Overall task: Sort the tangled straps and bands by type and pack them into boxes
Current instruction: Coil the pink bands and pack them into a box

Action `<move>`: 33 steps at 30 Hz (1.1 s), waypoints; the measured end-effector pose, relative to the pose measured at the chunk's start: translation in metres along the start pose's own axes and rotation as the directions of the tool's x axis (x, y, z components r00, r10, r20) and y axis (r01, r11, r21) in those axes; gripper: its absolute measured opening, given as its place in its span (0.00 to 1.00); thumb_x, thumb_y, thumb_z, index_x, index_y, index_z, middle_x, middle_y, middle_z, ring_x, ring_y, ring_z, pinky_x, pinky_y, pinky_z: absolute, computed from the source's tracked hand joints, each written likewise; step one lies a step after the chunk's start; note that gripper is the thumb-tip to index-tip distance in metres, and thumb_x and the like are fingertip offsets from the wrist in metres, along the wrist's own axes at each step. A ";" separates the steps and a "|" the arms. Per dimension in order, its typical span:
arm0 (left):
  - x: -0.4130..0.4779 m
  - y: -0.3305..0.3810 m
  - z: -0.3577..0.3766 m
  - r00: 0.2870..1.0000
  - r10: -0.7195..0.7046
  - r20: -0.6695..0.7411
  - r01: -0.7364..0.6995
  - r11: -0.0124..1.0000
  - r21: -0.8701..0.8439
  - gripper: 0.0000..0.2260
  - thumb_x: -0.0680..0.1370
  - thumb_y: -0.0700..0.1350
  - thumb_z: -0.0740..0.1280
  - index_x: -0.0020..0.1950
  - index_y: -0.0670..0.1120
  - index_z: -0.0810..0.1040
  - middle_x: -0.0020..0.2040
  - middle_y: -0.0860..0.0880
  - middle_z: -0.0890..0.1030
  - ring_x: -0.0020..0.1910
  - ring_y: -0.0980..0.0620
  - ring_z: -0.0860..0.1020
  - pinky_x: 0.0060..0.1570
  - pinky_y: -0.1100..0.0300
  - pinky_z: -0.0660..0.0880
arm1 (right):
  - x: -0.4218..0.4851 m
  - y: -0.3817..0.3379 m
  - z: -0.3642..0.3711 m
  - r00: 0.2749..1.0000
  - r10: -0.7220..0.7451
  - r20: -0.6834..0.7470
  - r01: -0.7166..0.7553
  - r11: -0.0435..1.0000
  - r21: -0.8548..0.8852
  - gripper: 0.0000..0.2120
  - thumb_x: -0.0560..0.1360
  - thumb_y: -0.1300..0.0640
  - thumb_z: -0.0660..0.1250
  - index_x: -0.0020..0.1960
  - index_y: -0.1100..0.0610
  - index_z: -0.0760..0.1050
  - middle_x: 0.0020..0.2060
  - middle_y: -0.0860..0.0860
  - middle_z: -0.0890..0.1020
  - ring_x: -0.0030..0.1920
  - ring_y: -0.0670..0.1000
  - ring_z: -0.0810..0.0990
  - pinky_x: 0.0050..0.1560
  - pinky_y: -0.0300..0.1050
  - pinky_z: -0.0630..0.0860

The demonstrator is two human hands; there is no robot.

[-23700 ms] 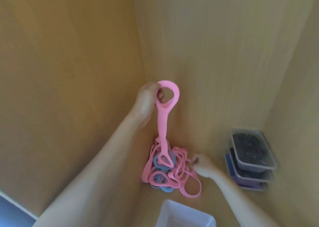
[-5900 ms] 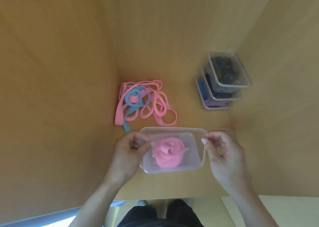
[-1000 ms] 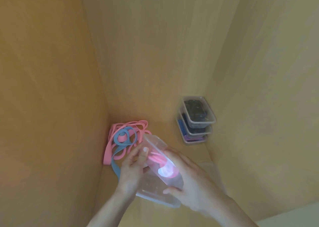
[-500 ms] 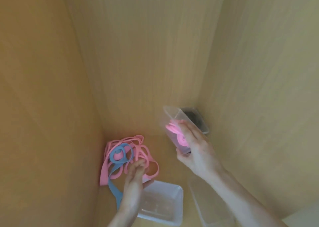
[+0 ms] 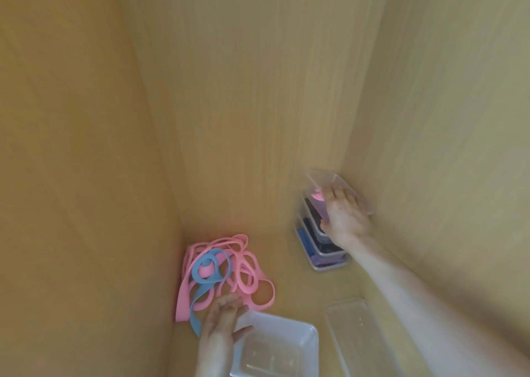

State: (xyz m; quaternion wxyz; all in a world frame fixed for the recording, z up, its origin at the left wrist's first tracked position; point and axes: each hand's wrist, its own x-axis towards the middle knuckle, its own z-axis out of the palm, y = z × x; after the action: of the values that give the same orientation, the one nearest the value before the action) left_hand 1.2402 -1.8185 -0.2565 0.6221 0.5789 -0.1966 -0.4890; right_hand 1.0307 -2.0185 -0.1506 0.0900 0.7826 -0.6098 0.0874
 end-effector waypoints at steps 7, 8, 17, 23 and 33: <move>-0.001 0.004 -0.004 1.000 0.010 -0.016 -0.009 0.999 0.031 0.08 0.83 0.35 0.61 0.56 0.38 0.78 0.55 0.40 0.83 0.57 0.43 0.82 0.46 0.48 0.81 | 0.008 -0.006 0.019 0.993 0.104 0.050 -0.108 0.990 0.085 0.29 0.78 0.45 0.63 0.75 0.55 0.61 0.73 0.57 0.66 0.74 0.61 0.62 0.74 0.60 0.61; -0.002 0.006 -0.004 1.000 0.020 -0.016 -0.019 0.999 0.046 0.08 0.83 0.35 0.60 0.57 0.38 0.78 0.56 0.40 0.83 0.56 0.44 0.82 0.46 0.49 0.81 | 0.008 -0.005 0.021 0.992 0.104 0.078 -0.112 0.989 0.101 0.30 0.79 0.43 0.62 0.76 0.54 0.60 0.74 0.57 0.64 0.75 0.61 0.60 0.75 0.61 0.59; 0.002 0.016 -0.017 0.998 0.006 -0.069 -0.002 0.998 0.063 0.08 0.83 0.36 0.60 0.53 0.40 0.79 0.60 0.39 0.81 0.49 0.49 0.84 0.49 0.47 0.80 | -0.004 -0.007 0.020 0.993 0.106 -0.058 -0.091 0.972 0.214 0.31 0.76 0.48 0.66 0.74 0.59 0.65 0.72 0.60 0.67 0.76 0.62 0.59 0.77 0.67 0.50; 0.010 0.006 -0.029 0.987 0.051 -0.149 -0.033 0.992 0.120 0.10 0.81 0.31 0.60 0.53 0.40 0.79 0.54 0.44 0.82 0.55 0.46 0.81 0.43 0.54 0.80 | -0.063 -0.044 0.031 0.889 -0.101 -0.447 0.319 0.837 0.445 0.12 0.71 0.60 0.63 0.53 0.60 0.78 0.55 0.56 0.76 0.57 0.58 0.75 0.58 0.51 0.74; 0.013 -0.009 -0.055 0.972 0.021 -0.232 0.041 0.965 0.259 0.10 0.78 0.30 0.62 0.49 0.39 0.81 0.49 0.42 0.83 0.44 0.52 0.82 0.42 0.57 0.78 | -0.072 -0.108 0.124 0.891 -0.340 0.302 0.105 0.800 0.590 0.08 0.76 0.54 0.70 0.54 0.53 0.82 0.50 0.49 0.73 0.57 0.52 0.76 0.61 0.45 0.73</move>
State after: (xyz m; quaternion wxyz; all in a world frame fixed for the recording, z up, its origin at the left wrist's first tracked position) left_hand 1.2872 -1.7983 -0.2832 0.5564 0.7103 -0.1821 -0.3906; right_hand 1.1212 -1.9555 -0.2924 -0.2571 0.8428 -0.4640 0.0913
